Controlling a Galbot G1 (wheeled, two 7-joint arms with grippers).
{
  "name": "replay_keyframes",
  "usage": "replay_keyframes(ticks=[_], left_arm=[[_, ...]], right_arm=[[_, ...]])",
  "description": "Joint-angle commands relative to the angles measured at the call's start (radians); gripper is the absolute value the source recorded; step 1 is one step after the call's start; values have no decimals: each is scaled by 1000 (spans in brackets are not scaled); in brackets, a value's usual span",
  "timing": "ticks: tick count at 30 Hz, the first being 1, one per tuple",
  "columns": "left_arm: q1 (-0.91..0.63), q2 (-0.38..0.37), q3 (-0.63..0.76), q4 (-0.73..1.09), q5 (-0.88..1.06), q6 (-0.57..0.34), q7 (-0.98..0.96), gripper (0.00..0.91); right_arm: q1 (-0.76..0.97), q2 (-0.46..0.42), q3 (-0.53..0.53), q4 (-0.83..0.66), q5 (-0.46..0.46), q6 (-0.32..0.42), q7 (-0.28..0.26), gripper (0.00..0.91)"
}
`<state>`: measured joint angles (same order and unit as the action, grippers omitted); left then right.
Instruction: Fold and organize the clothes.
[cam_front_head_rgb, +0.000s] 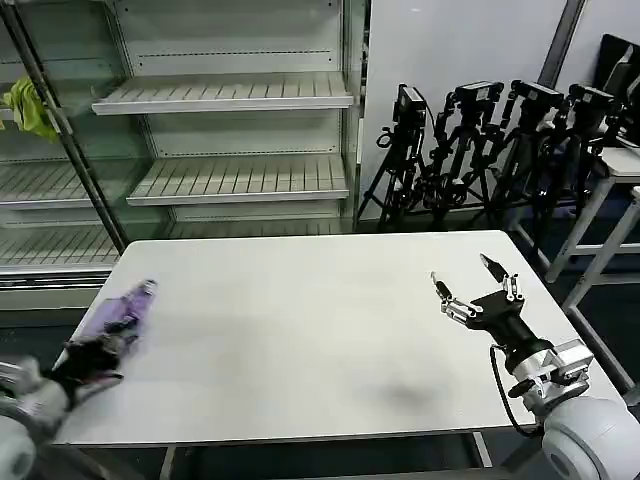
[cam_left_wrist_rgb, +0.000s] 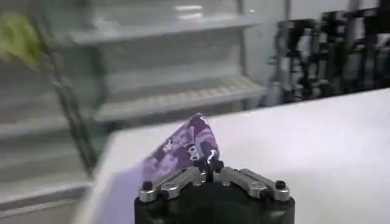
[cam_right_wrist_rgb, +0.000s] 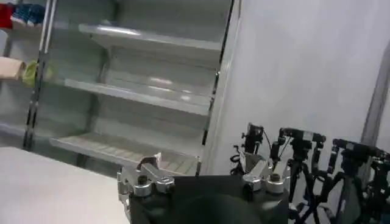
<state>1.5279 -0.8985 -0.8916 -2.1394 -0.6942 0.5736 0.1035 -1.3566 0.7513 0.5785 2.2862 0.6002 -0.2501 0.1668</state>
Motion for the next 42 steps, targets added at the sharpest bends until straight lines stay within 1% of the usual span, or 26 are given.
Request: replay_keyframes(ticks=[1,10,19,20,21,22,28,34,37,39,40,41,42], left_arm=[[-86,-175,352,-39,50,1,-12,71],[-153,-222,399,-5,40,2,-21,71],[-195,-265,445,-4,-2,-5,-39,71],[-197,-272,454,-8,-8,-12,-37,171],[-198,-273,459,-10,-9,-13,-37,403],[-198,-279,465,-18,-9,-14,-35,907],[-210,-289,478,-52,-26,-32,-32,907],[-227,-273,439,-103,-72,-44,-29,907],[-226,-251,389,-119,-69,-50,-29,907],[-217,-227,338,-121,-42,-68,-28,907],[-211,-218,326,-122,-36,-70,-27,907],[-200,-207,303,-124,-20,-74,-25,907],[-182,-195,265,-126,-1,-82,-21,907]], right_arm=[[-45,8,15,4,-14,-3,0,907],[-61,21,9,8,-32,-11,3,907],[-85,25,-21,2,-74,-7,1,907],[-85,27,-27,1,-78,-8,1,907],[-85,28,-28,1,-80,-7,1,907],[-85,28,-31,0,-81,-7,1,907],[-81,29,-40,-7,-85,-8,1,907],[-60,29,-69,-15,-84,-8,10,907],[-29,28,-118,-23,-64,-6,32,907],[9,29,-162,-40,-16,-6,42,907],[15,30,-171,-43,-11,-6,43,907],[45,32,-204,-55,9,-7,43,907],[80,35,-267,-67,31,-13,46,907]])
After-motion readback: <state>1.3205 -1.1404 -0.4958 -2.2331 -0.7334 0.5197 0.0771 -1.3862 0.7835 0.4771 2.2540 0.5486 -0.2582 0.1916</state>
